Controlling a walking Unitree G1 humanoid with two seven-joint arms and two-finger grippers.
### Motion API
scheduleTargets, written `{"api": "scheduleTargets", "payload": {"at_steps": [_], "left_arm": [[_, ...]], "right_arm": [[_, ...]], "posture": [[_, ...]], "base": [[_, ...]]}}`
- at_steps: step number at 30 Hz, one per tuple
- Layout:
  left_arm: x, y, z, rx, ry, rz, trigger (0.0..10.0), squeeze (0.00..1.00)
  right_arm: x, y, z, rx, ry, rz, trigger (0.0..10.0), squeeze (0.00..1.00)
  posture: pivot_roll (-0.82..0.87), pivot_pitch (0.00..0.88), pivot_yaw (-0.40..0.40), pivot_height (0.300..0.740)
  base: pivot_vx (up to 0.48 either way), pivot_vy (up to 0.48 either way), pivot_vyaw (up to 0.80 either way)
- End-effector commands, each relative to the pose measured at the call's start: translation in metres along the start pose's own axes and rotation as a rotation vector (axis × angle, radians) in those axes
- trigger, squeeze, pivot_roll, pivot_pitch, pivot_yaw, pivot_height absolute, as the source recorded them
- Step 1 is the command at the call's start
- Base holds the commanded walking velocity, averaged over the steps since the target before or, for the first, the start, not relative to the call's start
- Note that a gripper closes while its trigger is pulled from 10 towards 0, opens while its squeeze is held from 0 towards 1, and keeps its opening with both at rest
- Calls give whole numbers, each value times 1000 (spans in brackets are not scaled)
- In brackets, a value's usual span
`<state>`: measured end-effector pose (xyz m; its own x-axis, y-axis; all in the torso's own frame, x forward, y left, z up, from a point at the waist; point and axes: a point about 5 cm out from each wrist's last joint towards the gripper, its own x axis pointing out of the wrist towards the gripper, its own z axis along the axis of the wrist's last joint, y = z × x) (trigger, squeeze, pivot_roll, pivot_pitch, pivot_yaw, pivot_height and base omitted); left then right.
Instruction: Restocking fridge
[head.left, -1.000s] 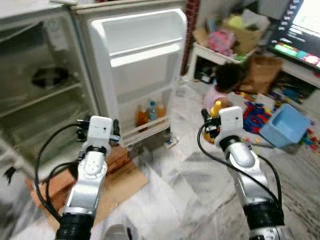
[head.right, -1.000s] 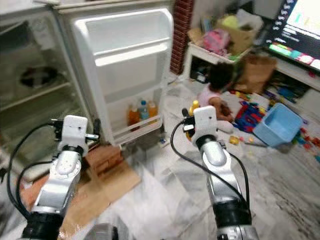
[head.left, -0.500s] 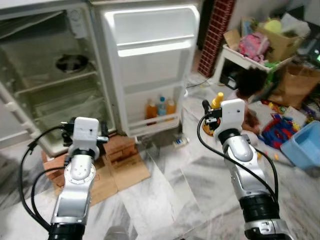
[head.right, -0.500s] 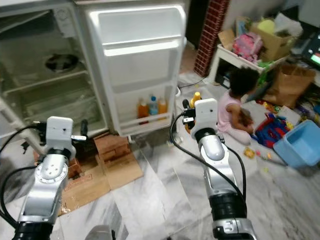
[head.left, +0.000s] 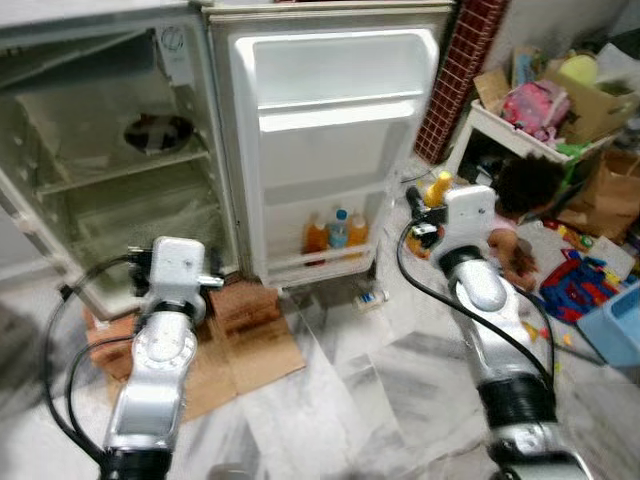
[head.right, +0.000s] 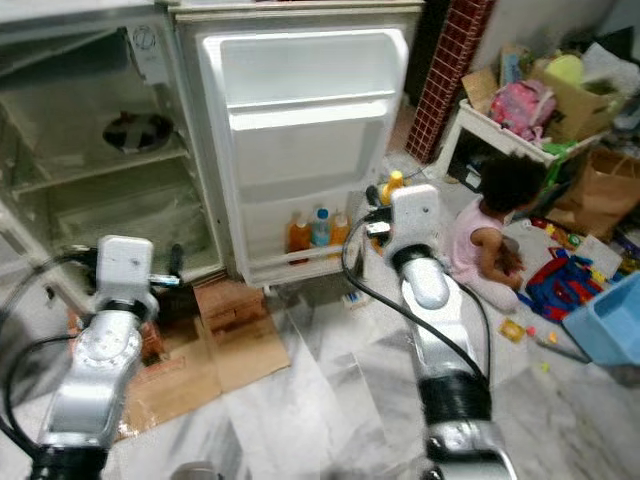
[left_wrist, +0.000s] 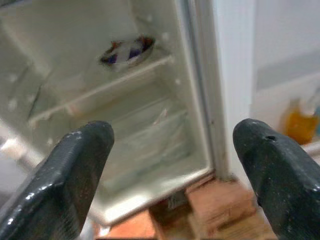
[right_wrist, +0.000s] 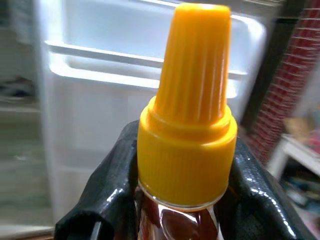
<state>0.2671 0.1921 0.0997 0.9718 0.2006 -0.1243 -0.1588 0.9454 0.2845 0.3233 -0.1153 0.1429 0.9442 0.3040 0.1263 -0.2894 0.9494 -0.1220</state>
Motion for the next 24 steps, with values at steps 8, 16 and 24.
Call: {"api": "scheduleTargets", "payload": {"at_steps": [8, 16, 24], "left_arm": [[0, -17, 11, -19, -31, -41, 10000, 0], [0, -17, 8, -18, -2, -20, 10000, 0], [1, -18, 9, -19, -7, -21, 10000, 0]], "right_arm": [[-3, -18, 10, -34, -49, -10, 10000, 0], [0, -15, 17, -59, -80, 41, 10000, 0], [10, -13, 39, -96, -161, 114, 10000, 0]], "posture": [[100, 0, -61, 740], [103, 0, -63, 740], [101, 0, -63, 740]], "base": [[480, 0, 659], [398, 0, 350], [0, 0, 0]]}}
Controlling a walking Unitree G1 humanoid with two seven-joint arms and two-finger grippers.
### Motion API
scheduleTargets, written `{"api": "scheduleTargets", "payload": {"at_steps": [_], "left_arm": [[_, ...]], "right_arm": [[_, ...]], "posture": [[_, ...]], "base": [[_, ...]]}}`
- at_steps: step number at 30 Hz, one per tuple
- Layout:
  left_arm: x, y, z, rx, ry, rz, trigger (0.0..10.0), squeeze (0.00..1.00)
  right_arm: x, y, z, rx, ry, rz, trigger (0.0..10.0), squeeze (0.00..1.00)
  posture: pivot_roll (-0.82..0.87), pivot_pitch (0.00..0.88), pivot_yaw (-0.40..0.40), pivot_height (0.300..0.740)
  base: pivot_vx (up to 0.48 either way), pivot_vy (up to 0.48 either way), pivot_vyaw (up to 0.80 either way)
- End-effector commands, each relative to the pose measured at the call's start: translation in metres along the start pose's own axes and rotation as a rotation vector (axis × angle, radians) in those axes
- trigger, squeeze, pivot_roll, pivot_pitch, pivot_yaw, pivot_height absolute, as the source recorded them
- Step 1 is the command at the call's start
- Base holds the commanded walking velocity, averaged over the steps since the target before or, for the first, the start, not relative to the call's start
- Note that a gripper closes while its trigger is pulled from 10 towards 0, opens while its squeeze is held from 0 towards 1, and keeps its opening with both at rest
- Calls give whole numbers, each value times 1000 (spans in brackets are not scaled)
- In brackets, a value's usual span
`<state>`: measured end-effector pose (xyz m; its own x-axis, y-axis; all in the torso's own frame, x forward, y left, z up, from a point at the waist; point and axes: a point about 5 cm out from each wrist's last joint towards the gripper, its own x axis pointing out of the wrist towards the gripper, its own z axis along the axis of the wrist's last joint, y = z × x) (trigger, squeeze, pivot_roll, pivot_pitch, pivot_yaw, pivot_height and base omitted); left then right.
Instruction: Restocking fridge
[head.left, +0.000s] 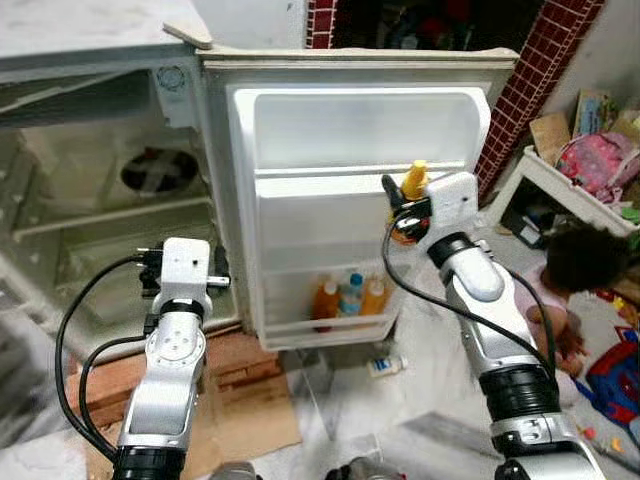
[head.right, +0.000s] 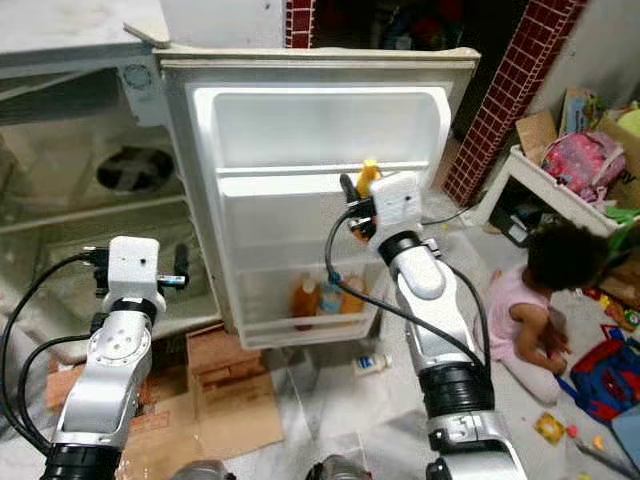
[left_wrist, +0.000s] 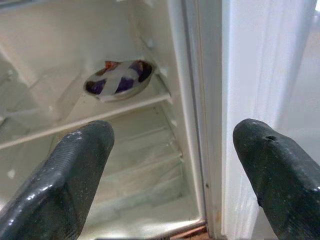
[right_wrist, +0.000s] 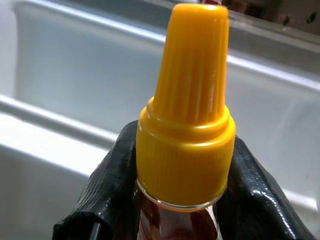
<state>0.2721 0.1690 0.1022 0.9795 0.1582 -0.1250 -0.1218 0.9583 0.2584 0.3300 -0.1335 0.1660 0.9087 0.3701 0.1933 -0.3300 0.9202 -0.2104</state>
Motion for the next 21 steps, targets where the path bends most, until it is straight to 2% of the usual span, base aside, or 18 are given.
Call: {"api": "scheduleTargets", "payload": {"at_steps": [1, 6, 17, 21], "left_arm": [[0, 4, 0, 2, 4, 21, 10000, 0], [1, 4, 1, -1, -5, 21, 10000, 0], [0, 2, 1, -5, -10, 6, 10000, 0], [0, 1, 1, -4, -8, 2, 10000, 0]], "right_arm": [[10, 8, 22, -30, -96, 73, 10000, 0], [11, 11, 27, -58, -127, 113, 10000, 0], [11, 18, 34, -34, -170, 126, 10000, 0], [13, 15, 41, -30, -196, 109, 10000, 0]], "posture": [[101, 0, -63, 740], [101, 0, -67, 740], [100, 0, -66, 740], [100, 0, -65, 740]], "base": [[0, 0, 0], [0, 0, 0], [44, 0, 800], [0, 0, 305]]}}
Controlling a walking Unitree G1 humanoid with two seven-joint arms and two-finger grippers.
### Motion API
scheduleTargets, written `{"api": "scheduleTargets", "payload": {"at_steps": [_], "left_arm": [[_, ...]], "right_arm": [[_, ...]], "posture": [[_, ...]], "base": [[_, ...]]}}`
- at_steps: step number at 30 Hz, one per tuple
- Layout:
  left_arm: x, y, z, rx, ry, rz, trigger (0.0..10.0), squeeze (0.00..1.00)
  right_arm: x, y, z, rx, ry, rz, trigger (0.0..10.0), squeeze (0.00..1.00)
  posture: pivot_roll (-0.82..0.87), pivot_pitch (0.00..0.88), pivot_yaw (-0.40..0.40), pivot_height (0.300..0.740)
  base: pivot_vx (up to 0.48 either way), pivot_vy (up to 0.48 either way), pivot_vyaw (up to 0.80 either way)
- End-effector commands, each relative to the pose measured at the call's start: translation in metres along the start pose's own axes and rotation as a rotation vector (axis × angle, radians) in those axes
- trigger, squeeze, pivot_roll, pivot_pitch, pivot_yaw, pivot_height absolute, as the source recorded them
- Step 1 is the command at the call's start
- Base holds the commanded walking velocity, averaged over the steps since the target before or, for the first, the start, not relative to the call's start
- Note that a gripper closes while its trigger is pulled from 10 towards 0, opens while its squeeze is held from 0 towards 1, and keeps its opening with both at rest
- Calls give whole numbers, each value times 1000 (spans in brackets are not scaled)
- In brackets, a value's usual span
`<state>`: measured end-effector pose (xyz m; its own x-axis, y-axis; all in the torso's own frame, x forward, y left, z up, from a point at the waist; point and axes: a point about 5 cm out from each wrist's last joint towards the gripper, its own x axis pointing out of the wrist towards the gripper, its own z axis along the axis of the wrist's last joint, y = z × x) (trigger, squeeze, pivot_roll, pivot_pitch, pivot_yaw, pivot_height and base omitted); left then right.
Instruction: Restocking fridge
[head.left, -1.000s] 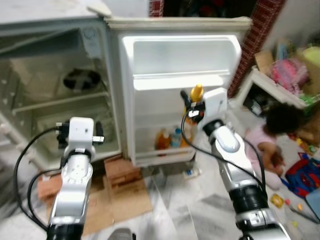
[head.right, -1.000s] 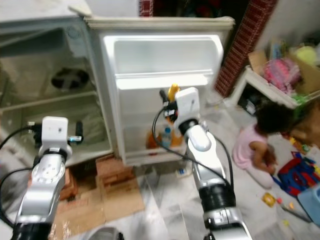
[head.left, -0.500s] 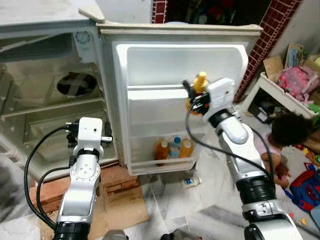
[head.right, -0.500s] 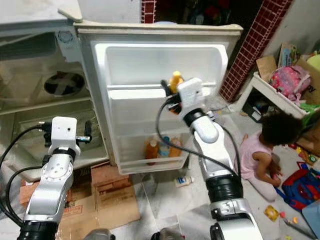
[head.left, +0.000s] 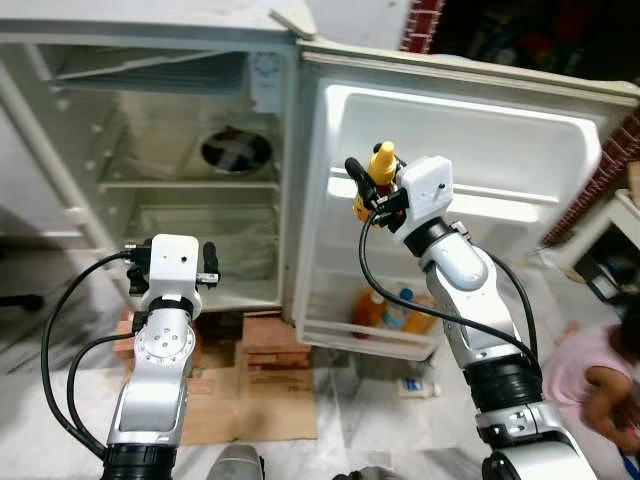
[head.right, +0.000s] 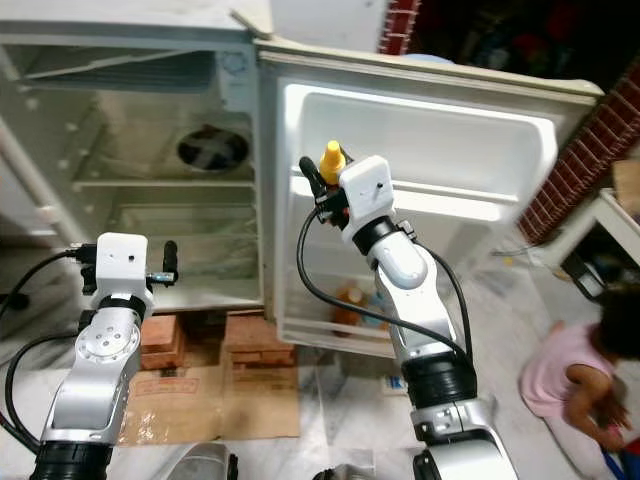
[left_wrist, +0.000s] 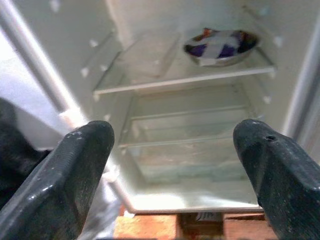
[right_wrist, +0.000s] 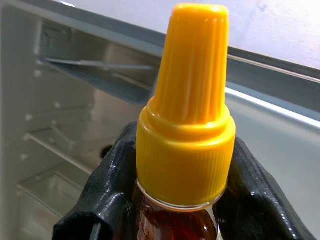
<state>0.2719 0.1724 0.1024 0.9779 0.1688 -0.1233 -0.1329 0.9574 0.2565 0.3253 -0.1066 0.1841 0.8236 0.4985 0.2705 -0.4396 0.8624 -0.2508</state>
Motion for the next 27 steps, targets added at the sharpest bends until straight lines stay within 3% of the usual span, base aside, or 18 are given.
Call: {"api": "scheduleTargets", "payload": {"at_steps": [1, 6, 10, 19, 24, 27], "left_arm": [[0, -3, 2, 0, -9, -11, 10000, 0], [0, -3, 2, 4, -8, -13, 10000, 0], [0, -4, 3, 4, -10, -15, 10000, 0], [1, -6, 4, 7, -12, -21, 10000, 0], [0, -7, 6, 7, -20, -21, 10000, 0], [-2, -7, 6, 3, -22, -12, 10000, 0]], "right_arm": [[7, -11, 26, -29, -103, -27, 10000, 0], [17, -18, 48, -72, -186, -60, 10000, 0], [23, -27, 53, -115, -202, -112, 10000, 0], [46, -34, 29, -136, -108, -202, 10000, 0], [54, -22, 12, -150, -40, -200, 10000, 0], [56, -14, -5, -219, 42, -193, 10000, 0]], "posture": [[99, 0, -64, 740], [100, 0, -64, 740], [103, 0, -65, 740], [114, 0, -72, 740], [135, 0, -88, 740], [142, 0, -98, 740]], "base": [[0, 0, 0], [0, 0, 0], [0, 0, 0], [0, 0, 0], [0, 0, 0], [0, 0, 0]]}}
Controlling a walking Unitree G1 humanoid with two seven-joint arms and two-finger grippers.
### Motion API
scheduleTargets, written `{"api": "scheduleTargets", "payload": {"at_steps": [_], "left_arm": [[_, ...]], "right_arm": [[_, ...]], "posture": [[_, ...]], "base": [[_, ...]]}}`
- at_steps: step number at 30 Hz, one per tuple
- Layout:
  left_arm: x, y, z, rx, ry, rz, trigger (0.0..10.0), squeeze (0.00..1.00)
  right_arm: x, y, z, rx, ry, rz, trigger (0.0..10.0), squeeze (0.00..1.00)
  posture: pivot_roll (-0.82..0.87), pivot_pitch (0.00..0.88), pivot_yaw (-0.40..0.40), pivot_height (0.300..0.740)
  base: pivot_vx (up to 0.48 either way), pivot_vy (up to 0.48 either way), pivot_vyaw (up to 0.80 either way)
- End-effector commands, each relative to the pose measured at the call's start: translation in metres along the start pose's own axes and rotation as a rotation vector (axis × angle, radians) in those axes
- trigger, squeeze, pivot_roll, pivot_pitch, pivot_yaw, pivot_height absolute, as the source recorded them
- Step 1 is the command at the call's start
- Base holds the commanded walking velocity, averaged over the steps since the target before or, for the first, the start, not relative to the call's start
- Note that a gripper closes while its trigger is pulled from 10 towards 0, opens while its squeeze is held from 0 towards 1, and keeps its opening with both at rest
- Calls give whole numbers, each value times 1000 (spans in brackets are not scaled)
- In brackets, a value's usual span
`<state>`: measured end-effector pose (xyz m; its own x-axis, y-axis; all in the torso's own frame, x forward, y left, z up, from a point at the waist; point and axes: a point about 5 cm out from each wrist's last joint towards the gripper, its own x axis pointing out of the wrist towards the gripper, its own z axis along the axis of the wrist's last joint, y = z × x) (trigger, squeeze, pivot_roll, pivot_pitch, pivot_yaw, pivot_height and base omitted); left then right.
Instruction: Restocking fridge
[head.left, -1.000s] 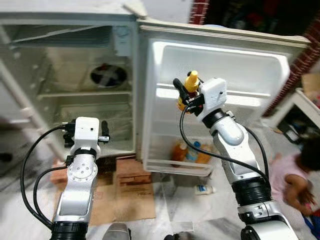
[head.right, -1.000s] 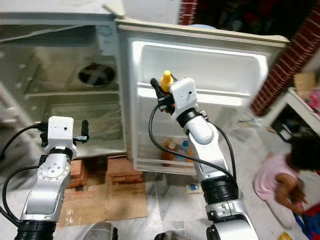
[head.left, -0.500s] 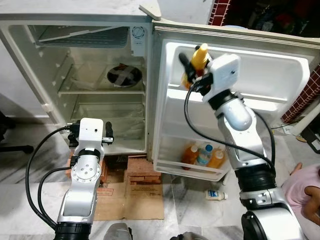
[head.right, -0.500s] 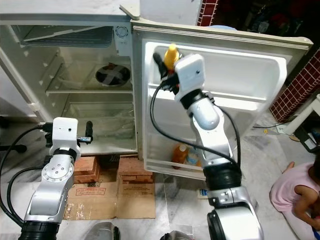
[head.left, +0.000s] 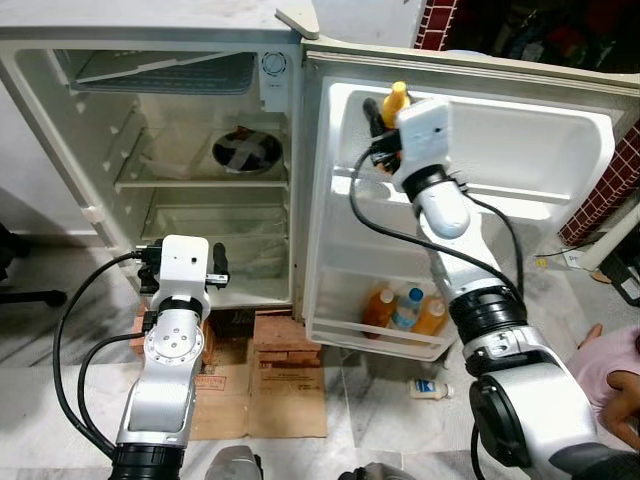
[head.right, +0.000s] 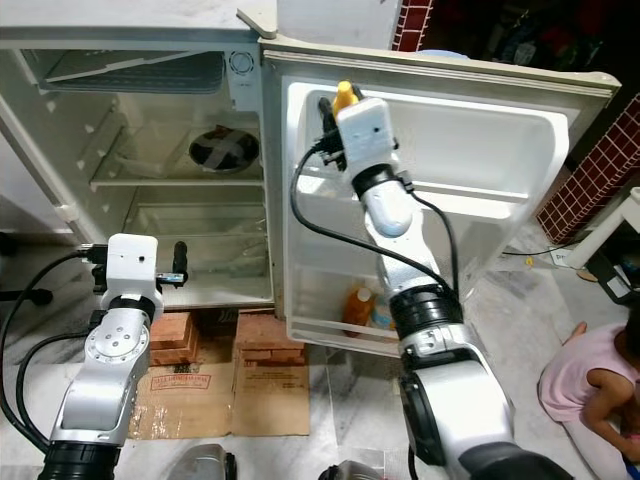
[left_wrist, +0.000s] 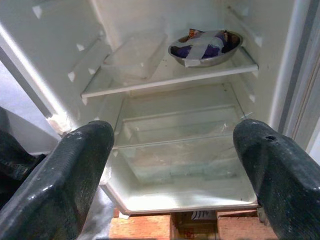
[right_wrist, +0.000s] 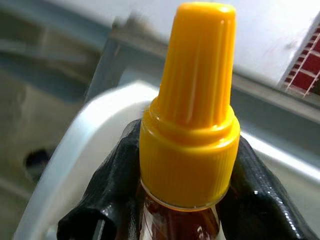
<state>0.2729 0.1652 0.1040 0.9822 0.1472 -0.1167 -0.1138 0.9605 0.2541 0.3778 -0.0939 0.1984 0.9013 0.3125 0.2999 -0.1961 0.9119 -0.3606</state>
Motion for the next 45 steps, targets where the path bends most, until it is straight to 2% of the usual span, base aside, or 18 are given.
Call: {"api": "scheduleTargets", "payload": {"at_steps": [1, 3, 4, 5, 7, 11, 19, 26, 27, 29, 36, 39, 43, 45], "left_arm": [[-2, 0, 3, 2, -10, 10, 10000, 0], [-2, 0, 3, 0, -8, 12, 10000, 0], [-2, -1, 2, -3, -3, 10, 10000, 0], [-2, -1, 2, -3, -3, 10, 10000, 0], [-2, -2, 1, -5, 3, 1, 10000, 0], [-2, -5, 1, -10, 8, -11, 10000, 0], [-1, -5, 0, -12, 12, -13, 10000, 0], [-1, -5, 0, -13, 14, -11, 10000, 0], [-1, -6, 0, -13, 14, -11, 10000, 0], [-1, -6, 0, -13, 15, -12, 10000, 0], [-1, -7, -1, -11, 21, -20, 10000, 0], [-1, -7, -1, -10, 24, -23, 10000, 0], [-1, -7, -1, -10, 26, -24, 10000, 0], [-1, -7, -2, -10, 27, -24, 10000, 0]], "right_arm": [[1, 4, -4, -60, 17, 10, 10000, 0], [0, 4, -7, -96, 31, 15, 10000, 0], [-3, 0, -14, -165, 67, 10, 10000, 0], [-3, 0, -14, -165, 67, 10, 10000, 0], [-5, -8, -20, -245, 103, -15, 10000, 0], [-6, -19, -25, -285, 147, -66, 10000, 0], [-1, -12, -24, -331, 140, -37, 10000, 0], [1, -1, -22, -262, 132, -20, 10000, 0], [2, 1, -21, -177, 133, -27, 10000, 0], [2, 4, -21, -115, 132, -25, 10000, 0], [2, 7, -24, -67, 152, -24, 10000, 0], [1, 5, -28, -1, 194, -50, 10000, 0], [1, 3, -29, -41, 205, -49, 10000, 0], [1, -1, -30, -124, 209, -61, 10000, 0]], "posture": [[142, 0, -100, 740], [140, 0, -101, 740], [135, 0, -101, 740], [135, 0, -101, 740], [130, 0, -100, 740], [122, 0, -97, 740], [127, 0, -102, 740], [128, 0, -103, 740], [130, 0, -104, 740], [131, 0, -103, 740], [129, 0, -103, 740], [130, 0, -103, 740], [131, 0, -103, 740], [131, 0, -103, 740]], "base": [[0, 0, 0], [0, 0, 0], [0, 0, 0], [0, 0, 0], [0, 0, 0], [0, 0, 0], [0, 0, 0], [0, 0, 0], [0, 0, 0], [0, 0, 0], [0, 0, 0], [0, 0, 0], [0, 0, 0], [0, 0, 0]]}}
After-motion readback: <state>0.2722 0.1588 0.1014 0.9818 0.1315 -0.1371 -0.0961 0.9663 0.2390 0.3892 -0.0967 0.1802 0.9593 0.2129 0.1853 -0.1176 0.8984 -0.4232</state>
